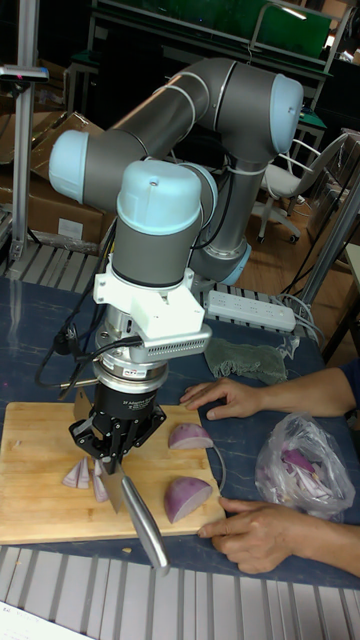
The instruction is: Chop the onions
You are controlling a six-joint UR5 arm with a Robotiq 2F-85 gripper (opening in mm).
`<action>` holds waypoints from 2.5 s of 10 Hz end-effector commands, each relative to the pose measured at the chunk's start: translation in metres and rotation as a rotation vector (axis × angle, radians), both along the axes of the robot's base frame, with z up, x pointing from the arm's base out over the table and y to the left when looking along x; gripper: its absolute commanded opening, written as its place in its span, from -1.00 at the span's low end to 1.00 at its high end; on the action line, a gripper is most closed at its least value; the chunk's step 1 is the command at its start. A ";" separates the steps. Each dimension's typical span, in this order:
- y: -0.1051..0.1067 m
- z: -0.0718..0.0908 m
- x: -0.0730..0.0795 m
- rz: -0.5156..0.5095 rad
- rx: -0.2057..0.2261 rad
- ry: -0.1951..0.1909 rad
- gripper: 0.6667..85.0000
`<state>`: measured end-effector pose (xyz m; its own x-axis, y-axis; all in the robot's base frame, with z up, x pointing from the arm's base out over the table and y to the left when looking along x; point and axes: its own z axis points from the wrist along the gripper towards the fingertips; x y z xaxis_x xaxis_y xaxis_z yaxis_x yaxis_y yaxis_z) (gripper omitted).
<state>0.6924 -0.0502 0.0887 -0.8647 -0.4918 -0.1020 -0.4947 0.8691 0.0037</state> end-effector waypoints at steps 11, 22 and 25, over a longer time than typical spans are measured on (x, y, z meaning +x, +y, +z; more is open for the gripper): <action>0.003 -0.006 0.007 -0.008 0.022 -0.020 -0.99; 0.009 -0.023 0.022 -0.018 0.030 -0.081 -0.99; 0.008 -0.002 0.013 -0.024 0.031 -0.042 -0.99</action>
